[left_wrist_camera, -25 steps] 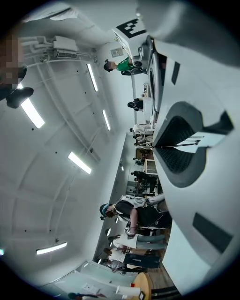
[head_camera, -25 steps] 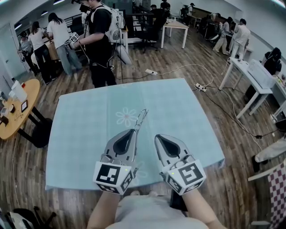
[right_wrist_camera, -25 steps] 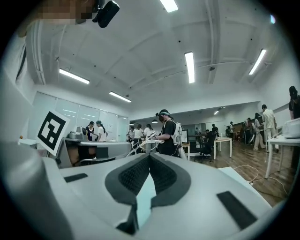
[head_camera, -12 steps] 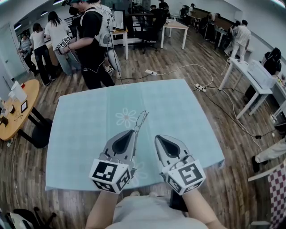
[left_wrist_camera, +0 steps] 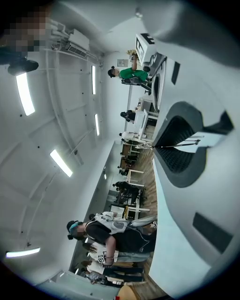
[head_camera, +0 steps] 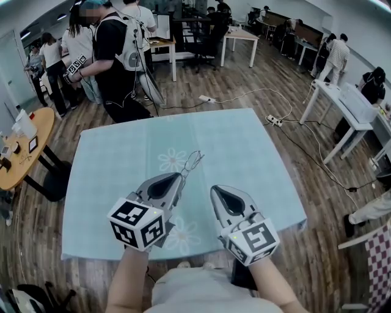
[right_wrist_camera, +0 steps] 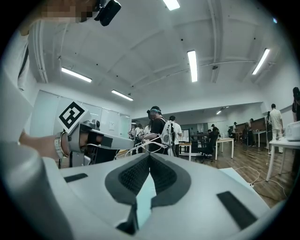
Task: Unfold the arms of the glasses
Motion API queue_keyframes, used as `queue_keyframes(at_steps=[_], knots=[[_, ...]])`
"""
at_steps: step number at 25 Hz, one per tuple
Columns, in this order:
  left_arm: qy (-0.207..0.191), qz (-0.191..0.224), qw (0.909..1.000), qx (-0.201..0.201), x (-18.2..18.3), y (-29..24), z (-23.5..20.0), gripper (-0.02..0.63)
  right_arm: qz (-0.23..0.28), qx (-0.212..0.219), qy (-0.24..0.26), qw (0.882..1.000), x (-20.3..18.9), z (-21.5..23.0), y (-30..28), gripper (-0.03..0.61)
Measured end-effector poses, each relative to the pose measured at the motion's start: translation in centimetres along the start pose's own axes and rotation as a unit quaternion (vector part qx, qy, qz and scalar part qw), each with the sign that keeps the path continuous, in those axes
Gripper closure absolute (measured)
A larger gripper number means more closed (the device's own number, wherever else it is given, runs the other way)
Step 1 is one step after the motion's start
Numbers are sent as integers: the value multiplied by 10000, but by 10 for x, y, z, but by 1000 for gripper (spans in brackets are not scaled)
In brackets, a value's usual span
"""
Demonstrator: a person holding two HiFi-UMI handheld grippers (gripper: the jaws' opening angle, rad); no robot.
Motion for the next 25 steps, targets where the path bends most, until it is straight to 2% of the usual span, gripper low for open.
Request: queue_keyframes(at_steps=[5,9,14,20,25], knots=[[-38,-550,9980,-316,8,-6,-14,604,-1,65,25,10000,3,-7,-7,571],[111,-936,9940,-549,10,-13,-23,604,-28,109,24,9999,2,-11,-11,571],[299,-1238,9864,-1036,12,-15,-24,604,-30,139,11,9999,4,-16,-13,571],[284,-1600,9790,-1235,3,-25,-9,604,-37,131,40,9999,-2,-13,-3,571],[217,-1957,9714,-1328,4,-31,-8,604,-164,111,260,9995,-8,-23,-3,571]])
Point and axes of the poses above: the fingertips, and each gripper's own axes: y backward along the fingers, z to its right, x out of its top, the point moved 6 cm from there along y, backward along the fingers, and after that the axes turned 12 degrees about y, right-handed, at the moved point
